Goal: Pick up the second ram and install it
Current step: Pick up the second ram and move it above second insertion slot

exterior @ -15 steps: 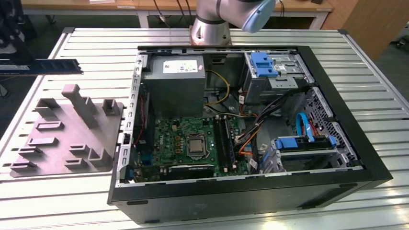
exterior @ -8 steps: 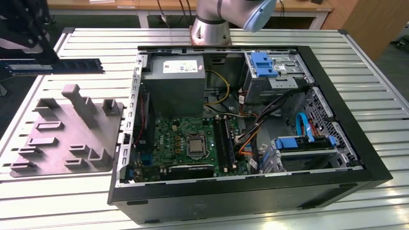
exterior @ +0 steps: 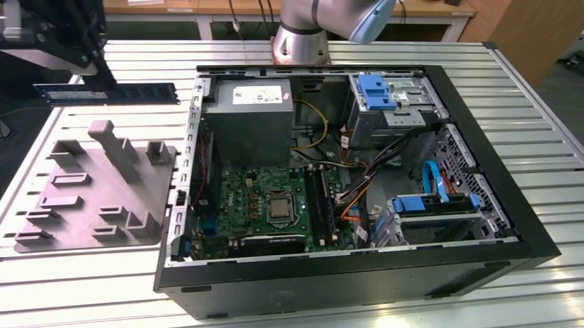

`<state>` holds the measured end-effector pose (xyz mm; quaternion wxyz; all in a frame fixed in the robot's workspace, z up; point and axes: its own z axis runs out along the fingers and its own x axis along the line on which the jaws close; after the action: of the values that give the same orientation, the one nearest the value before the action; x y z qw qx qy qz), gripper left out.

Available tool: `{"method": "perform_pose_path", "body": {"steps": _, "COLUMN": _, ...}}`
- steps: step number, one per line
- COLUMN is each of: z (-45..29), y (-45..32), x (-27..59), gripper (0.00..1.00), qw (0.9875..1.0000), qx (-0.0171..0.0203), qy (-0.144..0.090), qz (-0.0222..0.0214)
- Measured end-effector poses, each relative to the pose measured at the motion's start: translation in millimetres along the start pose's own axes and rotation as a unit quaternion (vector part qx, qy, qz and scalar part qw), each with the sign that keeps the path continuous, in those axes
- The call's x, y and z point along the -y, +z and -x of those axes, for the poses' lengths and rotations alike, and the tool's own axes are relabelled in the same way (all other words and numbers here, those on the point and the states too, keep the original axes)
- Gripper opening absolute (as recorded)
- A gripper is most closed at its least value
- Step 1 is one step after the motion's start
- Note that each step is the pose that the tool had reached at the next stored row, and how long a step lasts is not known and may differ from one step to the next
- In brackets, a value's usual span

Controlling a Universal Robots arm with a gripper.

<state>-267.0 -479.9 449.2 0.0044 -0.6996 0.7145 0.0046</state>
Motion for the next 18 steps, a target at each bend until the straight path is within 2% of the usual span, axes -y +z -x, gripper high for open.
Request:
{"method": "perform_pose_path", "body": {"steps": 10, "z": 0.9, "y": 0.1, "x": 40.3, "gripper": 0.11, "qw": 1.0, "qx": 0.0, "qy": 0.0, "qz": 0.0}}
{"method": "perform_pose_path", "body": {"steps": 18, "z": 1.6, "y": 0.2, "x": 76.1, "gripper": 0.11, "qw": 1.0, "qx": 0.0, "qy": 0.0, "qz": 0.0002}}
